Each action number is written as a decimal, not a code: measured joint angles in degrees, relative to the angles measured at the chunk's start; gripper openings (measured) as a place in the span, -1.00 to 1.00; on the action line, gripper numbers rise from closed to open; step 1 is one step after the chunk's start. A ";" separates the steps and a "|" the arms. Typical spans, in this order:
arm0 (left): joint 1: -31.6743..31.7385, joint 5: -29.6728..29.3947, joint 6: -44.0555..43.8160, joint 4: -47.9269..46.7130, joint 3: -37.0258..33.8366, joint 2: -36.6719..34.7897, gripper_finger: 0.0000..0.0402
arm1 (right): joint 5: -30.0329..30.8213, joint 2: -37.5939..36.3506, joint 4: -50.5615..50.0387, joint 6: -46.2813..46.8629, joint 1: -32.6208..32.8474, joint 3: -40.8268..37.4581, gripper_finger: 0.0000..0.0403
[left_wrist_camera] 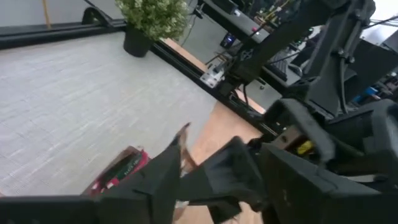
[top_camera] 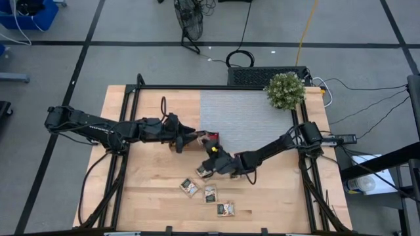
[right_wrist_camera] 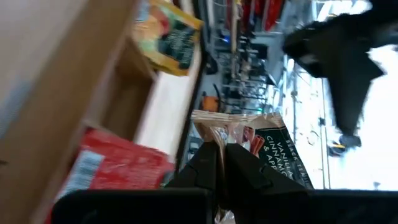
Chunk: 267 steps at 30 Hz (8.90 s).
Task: Pick & Place Tea
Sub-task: Put the brown tea bag into the middle section of the wooden organizer
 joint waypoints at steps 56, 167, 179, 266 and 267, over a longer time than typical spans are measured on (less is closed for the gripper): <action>5.95 0.77 46.10 -14.61 -0.02 1.38 -0.99 | -6.25 -0.15 1.03 38.96 5.60 -1.53 -0.20; -5.08 8.71 17.90 -28.07 -0.13 -38.25 -0.49 | -13.47 -7.48 -60.82 95.13 28.00 -15.46 0.04; -5.08 8.71 17.86 -28.08 -0.13 -38.25 -0.49 | -18.69 -7.49 -54.32 86.61 21.02 -17.94 -0.12; -0.70 1.67 11.82 3.17 1.53 4.63 0.06 | -25.91 -9.25 27.83 33.49 -3.45 -18.29 -1.00; -0.55 1.68 11.42 3.27 1.84 5.19 0.08 | -25.90 -9.25 27.83 33.55 -3.45 -18.29 -1.00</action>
